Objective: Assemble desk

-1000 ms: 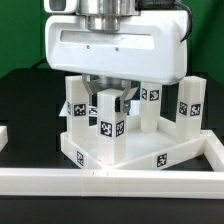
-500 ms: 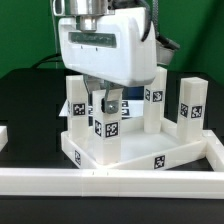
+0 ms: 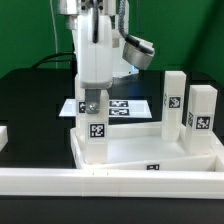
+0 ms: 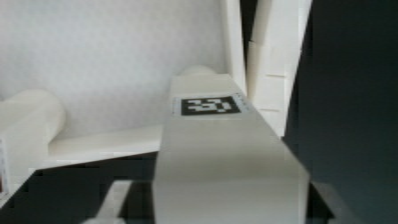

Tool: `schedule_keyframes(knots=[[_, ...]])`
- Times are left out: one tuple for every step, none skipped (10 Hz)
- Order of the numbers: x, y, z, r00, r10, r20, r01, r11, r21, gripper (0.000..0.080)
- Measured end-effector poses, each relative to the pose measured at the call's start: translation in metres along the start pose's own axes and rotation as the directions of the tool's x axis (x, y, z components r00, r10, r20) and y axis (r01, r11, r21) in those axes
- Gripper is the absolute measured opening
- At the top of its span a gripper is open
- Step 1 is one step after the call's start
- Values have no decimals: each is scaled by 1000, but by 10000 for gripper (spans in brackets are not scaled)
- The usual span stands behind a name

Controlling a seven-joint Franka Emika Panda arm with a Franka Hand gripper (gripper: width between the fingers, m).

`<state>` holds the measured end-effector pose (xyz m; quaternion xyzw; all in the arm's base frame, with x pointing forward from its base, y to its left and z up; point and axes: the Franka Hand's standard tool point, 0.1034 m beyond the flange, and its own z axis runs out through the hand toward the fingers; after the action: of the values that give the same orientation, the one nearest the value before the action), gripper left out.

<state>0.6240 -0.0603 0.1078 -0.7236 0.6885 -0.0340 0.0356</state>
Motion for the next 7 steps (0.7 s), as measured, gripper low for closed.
schedule_keyframes(knots=[[0, 0, 0, 1000, 3, 0, -3, 1000, 0, 292], [-1, 0, 1, 1000, -6, 1, 6, 1000, -1, 292], [-1, 0, 0, 1000, -10, 1, 10, 1000, 0, 512], [-2, -2, -2, 1000, -19, 2, 19, 1000, 4, 611], [-6, -4, -6, 1000, -24, 5, 24, 1000, 11, 611], [-15, -6, -12, 1000, -28, 9, 28, 999, 20, 639], [-24, -9, -16, 999, -39, 13, 39, 999, 27, 647]])
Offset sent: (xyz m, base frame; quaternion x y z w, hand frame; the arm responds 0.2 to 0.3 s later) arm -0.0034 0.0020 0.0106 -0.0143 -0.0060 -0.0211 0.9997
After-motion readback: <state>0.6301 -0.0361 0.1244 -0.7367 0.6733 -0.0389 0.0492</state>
